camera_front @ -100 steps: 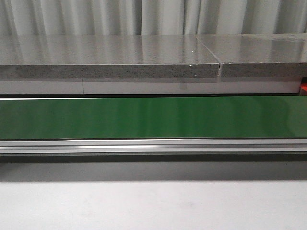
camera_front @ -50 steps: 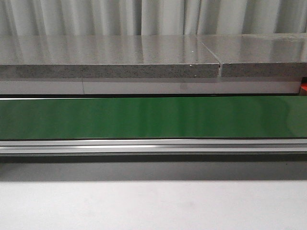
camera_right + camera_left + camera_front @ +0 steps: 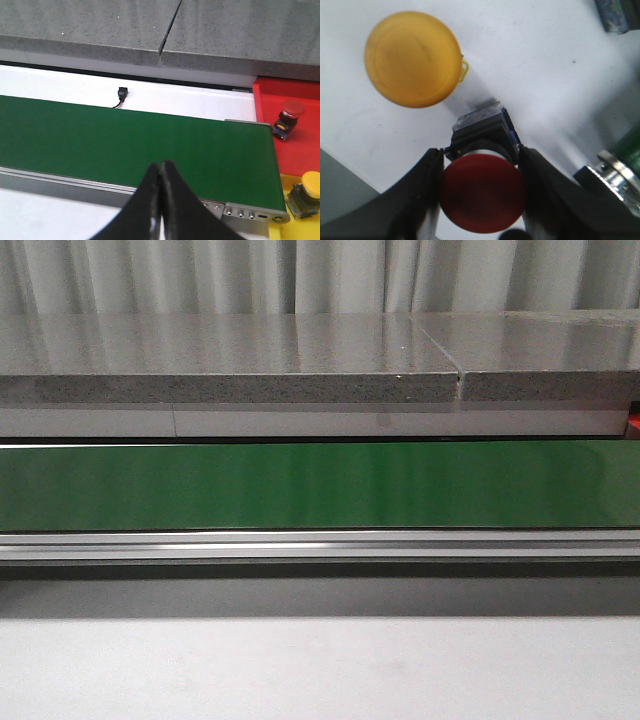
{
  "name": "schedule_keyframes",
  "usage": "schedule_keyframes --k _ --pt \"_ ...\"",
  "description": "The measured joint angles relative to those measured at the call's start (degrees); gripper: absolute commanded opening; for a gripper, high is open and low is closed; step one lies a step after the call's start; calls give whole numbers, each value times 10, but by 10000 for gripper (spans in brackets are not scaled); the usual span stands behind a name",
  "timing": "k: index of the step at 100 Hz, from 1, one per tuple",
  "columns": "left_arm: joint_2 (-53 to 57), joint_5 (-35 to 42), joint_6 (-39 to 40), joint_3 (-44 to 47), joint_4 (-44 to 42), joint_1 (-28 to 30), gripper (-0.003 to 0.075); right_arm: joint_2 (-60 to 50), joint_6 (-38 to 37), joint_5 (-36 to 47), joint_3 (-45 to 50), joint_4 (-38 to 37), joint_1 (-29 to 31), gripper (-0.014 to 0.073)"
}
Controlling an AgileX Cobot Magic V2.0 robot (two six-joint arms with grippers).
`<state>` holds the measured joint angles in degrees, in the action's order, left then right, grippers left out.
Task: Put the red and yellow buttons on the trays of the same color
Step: 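Grasp the red push button with the left gripper and lift it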
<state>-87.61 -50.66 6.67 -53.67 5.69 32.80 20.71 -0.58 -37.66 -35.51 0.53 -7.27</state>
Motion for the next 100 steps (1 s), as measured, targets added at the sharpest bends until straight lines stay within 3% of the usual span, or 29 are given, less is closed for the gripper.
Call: schedule_keyframes --k 20,43,72,100 --pt "84 -37 -25 -19 0 0 117 0 0 0 0 0 0 -36" --pt "130 -135 -60 -117 -4 -8 117 0 0 0 0 0 0 -36" --pt "109 -185 -70 -210 -12 -114 115 0 0 0 0 0 0 -36" --pt "25 -198 -74 -227 -57 -202 115 0 0 0 0 0 0 -36"
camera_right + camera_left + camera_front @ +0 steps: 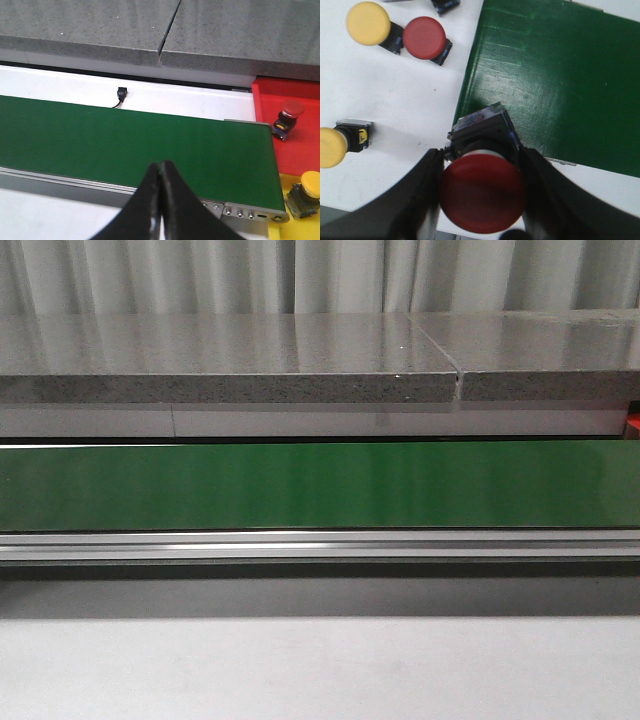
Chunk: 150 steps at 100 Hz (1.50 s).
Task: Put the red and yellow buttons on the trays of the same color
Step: 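Grasp the red push button with the left gripper and lift it, then set the red button on the belt's near end and open the left gripper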
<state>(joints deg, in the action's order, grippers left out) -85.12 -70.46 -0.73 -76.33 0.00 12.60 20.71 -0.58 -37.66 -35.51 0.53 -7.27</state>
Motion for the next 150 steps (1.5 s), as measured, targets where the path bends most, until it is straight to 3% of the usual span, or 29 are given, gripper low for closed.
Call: schedule_keyframes --k 36,46,58,65,90,129,150 --pt "-76 24 -3 0 -35 -53 153 0 0 0 0 0 0 -36" --pt "-86 33 -4 0 -35 -56 247 0 0 0 0 0 0 -36" --pt "-92 42 -4 -1 -34 -58 453 0 0 0 0 0 0 -36" --pt "-92 52 -4 -1 -25 -58 515 0 0 0 0 0 0 -36" --pt "-80 93 -4 -1 16 -60 513 0 0 0 0 0 0 -36" --pt "22 119 -1 2 31 -60 513 0 0 0 0 0 0 -36" --pt "76 118 7 55 32 -14 513 0 0 0 0 0 0 -36"
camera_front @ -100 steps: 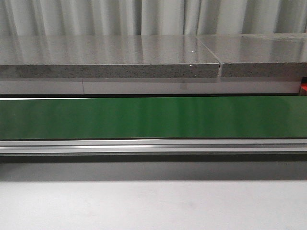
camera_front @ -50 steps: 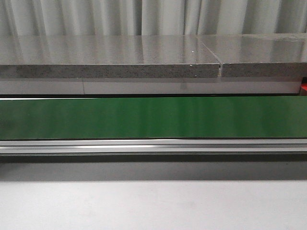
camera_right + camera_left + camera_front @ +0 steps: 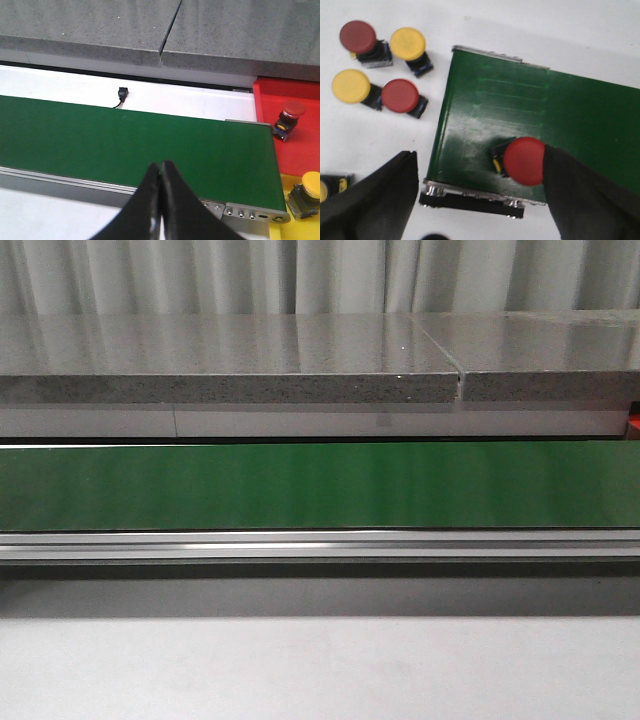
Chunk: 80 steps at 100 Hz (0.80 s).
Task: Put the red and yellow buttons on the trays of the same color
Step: 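Set the red button on the belt's near end and open the left gripper, then grasp a yellow push button from the cluster with the left gripper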
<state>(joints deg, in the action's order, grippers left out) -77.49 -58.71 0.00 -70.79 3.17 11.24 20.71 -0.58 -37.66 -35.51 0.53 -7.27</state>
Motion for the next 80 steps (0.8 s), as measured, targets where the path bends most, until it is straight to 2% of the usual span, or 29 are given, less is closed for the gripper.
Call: schedule_keyframes --k 48,80 --pt "72 -12 3 187 19 196 513 0 0 0 0 0 0 -36" --pt "65 15 9 224 36 263 513 0 0 0 0 0 0 -36"
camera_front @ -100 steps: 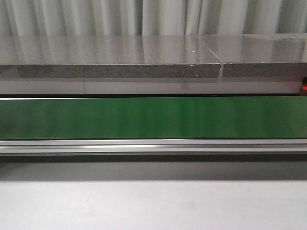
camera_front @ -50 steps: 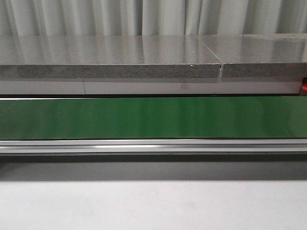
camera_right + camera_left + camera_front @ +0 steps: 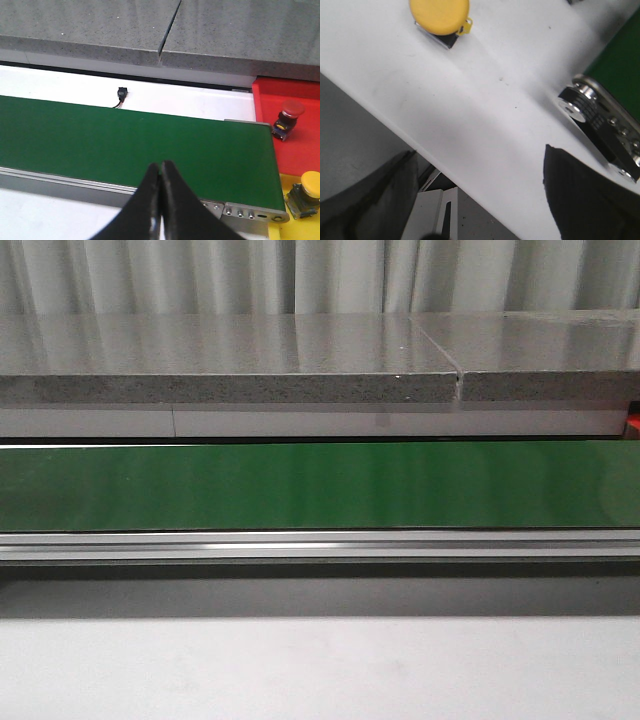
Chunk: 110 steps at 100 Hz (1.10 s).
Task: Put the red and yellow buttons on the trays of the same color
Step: 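Grasp a yellow push button from the cluster with the left gripper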
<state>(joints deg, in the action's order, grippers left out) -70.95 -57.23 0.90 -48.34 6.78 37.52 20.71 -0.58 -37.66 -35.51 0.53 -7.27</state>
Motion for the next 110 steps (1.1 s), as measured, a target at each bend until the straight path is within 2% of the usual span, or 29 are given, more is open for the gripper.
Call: schedule_keyframes --k 20,50,96,103,110 --pt "-61 13 4 -4 0 21 513 0 0 0 0 0 0 -36" --pt "-160 47 4 -65 0 22 513 0 0 0 0 0 0 -36" --pt "-278 55 4 -154 0 22 512 0 0 0 0 0 0 -36" --pt "-286 55 4 -159 0 22 504 0 0 0 0 0 0 -36" --pt "-291 59 4 -161 0 22 461 0 0 0 0 0 0 -36"
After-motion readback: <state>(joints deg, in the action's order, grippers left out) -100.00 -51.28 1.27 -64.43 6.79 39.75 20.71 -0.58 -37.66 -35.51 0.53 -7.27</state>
